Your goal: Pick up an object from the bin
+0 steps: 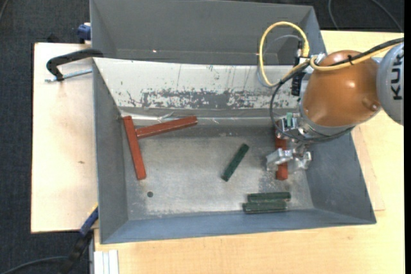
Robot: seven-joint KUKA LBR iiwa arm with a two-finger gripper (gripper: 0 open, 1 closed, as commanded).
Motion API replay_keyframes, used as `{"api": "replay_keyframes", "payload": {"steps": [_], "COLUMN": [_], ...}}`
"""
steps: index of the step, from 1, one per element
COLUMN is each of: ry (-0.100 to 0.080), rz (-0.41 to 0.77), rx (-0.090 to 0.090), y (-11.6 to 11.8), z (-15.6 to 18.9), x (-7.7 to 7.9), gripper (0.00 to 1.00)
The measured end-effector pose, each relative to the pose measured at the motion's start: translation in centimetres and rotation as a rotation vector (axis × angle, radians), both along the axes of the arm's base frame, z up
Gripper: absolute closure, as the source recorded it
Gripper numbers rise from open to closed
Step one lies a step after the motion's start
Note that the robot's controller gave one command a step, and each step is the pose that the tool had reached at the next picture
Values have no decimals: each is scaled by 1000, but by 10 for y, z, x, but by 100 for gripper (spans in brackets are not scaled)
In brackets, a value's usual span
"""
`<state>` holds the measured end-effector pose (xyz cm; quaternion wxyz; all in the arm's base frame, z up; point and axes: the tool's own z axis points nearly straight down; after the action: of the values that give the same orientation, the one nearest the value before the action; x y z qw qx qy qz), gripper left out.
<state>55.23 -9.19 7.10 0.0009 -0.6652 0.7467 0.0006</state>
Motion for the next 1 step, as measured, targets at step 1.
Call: {"api": "replay_keyframes", "payload": {"steps": [1], "ry": [-10], "rz": [15], "rx": [-1], "y": [39], "z": [149], "x": [-55], "gripper": [100]}}
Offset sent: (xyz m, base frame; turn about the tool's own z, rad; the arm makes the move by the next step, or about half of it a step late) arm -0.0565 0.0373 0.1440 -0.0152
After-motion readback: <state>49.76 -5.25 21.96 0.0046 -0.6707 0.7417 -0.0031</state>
